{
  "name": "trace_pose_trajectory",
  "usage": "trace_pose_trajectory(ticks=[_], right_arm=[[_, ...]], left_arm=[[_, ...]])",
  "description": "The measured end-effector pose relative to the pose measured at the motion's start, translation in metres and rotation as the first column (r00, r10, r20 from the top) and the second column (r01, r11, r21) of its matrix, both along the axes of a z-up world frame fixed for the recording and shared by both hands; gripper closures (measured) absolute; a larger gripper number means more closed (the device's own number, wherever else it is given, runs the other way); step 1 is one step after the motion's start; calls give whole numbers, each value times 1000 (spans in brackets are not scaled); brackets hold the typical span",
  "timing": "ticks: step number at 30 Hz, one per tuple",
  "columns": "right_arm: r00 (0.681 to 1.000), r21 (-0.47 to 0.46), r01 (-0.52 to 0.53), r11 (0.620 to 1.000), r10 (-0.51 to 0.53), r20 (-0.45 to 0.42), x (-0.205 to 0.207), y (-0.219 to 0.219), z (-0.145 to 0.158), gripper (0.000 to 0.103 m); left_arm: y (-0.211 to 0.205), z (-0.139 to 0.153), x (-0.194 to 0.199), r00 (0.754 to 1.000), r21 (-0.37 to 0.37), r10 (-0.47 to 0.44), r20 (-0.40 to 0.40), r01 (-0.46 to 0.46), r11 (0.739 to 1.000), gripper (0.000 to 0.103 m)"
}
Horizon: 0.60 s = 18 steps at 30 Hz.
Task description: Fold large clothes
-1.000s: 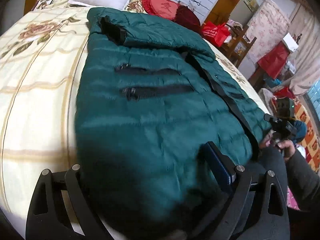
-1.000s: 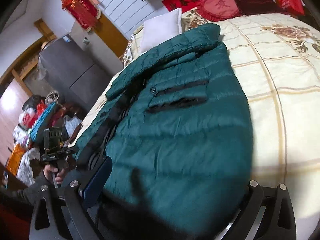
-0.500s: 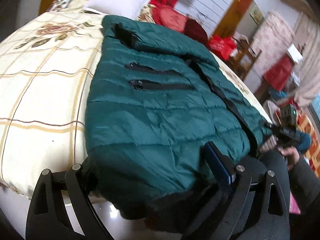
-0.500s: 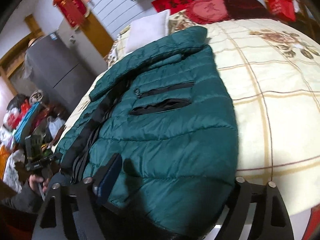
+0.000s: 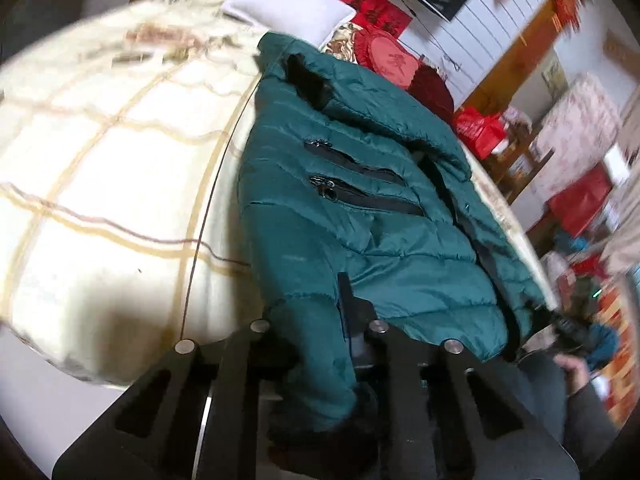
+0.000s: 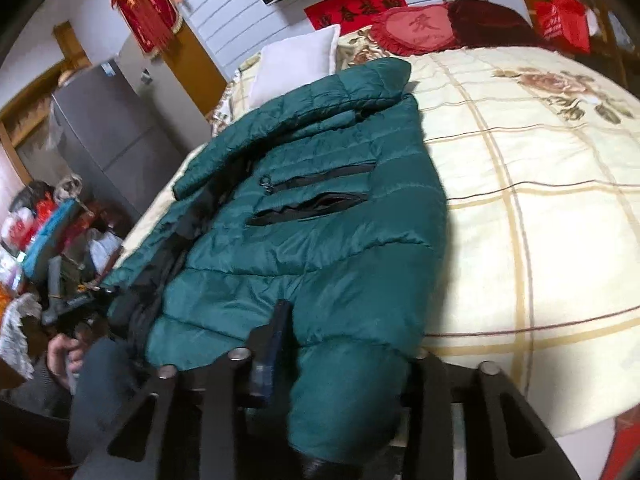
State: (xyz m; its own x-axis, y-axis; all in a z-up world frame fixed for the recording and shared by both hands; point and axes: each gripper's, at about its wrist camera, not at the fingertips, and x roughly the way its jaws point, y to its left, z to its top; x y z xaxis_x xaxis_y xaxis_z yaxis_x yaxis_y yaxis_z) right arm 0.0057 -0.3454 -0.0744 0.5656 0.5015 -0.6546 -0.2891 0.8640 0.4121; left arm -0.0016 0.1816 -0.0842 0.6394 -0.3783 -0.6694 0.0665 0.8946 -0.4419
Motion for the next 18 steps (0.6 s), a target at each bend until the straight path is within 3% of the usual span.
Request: trace_pose_trajectory(ticks=[2, 5, 13, 18], right_arm=[[1000, -29, 15, 999, -14, 25, -3, 3, 5, 80], [997, -52, 44, 998, -41, 68, -8, 6, 18, 85], [983, -53, 54, 997, -44, 179, -31, 21, 60, 86], [973, -51, 95, 994, -82, 216, -50, 22, 82, 86]], left_arm=[[-3, 7, -1, 1000, 15, 8, 16, -8, 1000, 93], [8, 19, -2, 997, -40, 46, 54, -44, 998, 93], [39, 44, -11, 987, -106, 138, 83, -129, 986, 94], [44, 71, -25, 980, -103, 139, 143, -125, 987, 93]])
